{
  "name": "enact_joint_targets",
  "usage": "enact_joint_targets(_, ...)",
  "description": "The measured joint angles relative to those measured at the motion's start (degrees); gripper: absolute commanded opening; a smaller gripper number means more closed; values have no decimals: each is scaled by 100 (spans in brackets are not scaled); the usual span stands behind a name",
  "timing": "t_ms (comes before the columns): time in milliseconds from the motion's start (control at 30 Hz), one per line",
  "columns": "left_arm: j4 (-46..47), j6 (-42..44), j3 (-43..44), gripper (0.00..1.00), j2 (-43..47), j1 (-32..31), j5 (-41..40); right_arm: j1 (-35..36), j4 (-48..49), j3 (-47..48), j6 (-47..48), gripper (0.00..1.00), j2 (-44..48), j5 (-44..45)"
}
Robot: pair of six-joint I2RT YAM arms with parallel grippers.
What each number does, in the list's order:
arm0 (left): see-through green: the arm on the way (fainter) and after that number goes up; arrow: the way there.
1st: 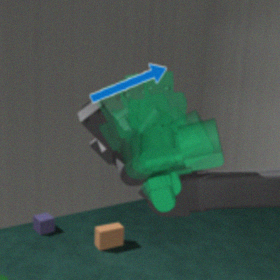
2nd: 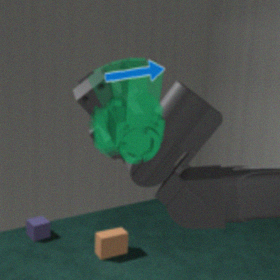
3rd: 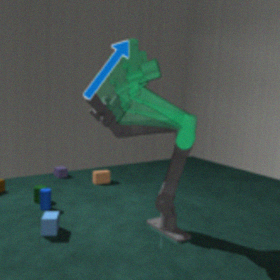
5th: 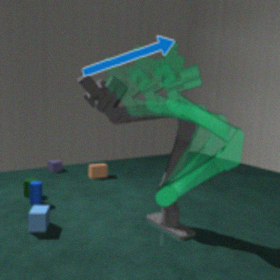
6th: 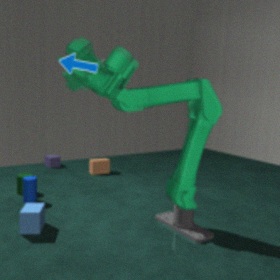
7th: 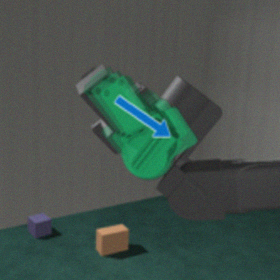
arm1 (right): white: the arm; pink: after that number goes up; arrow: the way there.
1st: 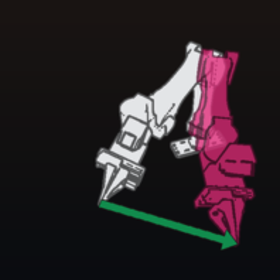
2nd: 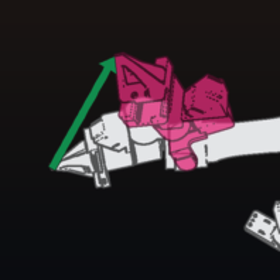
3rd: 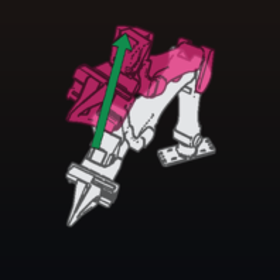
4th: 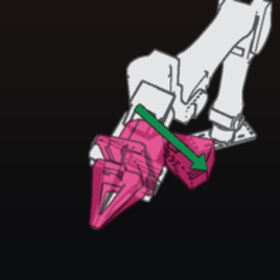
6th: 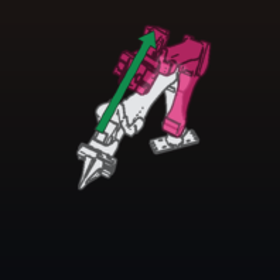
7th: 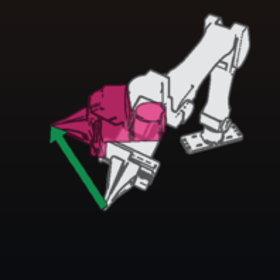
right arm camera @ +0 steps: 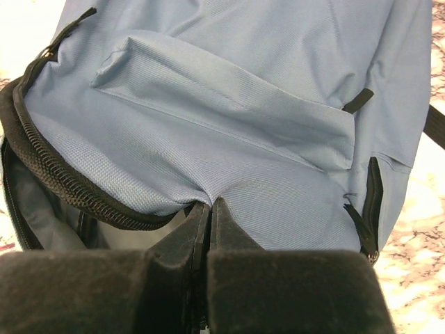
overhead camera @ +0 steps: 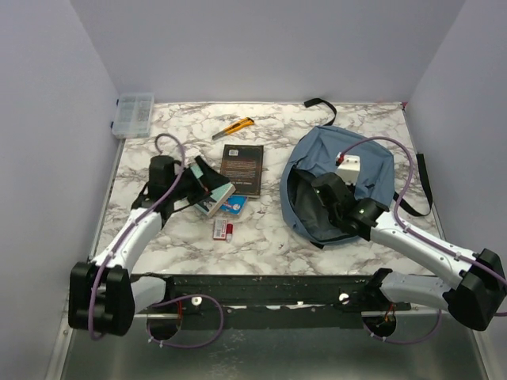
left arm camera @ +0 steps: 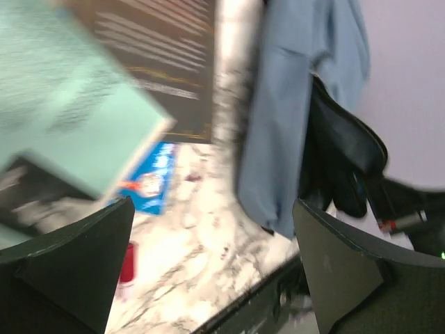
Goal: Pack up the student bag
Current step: Pick up the book from the center of the board.
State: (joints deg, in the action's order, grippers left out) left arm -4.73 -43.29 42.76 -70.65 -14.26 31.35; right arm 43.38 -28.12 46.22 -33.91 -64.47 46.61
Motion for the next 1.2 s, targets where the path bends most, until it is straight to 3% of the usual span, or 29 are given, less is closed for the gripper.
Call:
enact_joint_targets(167,435,-859,-1373,98,925,1456,-538,-2,144,-116,76,1,79,-160)
enact_joint_targets(267,765,-1427,-1969,98,911,1825,-695,-11,170,-118,103,1,98,-271)
enact_joint_targets(433,1377,-2098,-2249,98,365,1941,-706,-26,236,-140,142,1,107,-372)
enact_joint_targets(633,2533,-2778,-2433,89,-564,1943,-367,-26,262,-151,146,1,144,-459)
enact_joint_targets(1000,3499,-3394,-2747,54,-901,1941,-118,-26,326,-170,162,1,142,-605)
enact_joint_targets(1100,3598,-3488,-2774,53,-1049,1941,-35,-26,326,-170,164,1,136,-640)
enact_joint_targets(1200,3672,-3550,-2774,64,-1150,1941,46,-26,330,-170,166,1,136,-671)
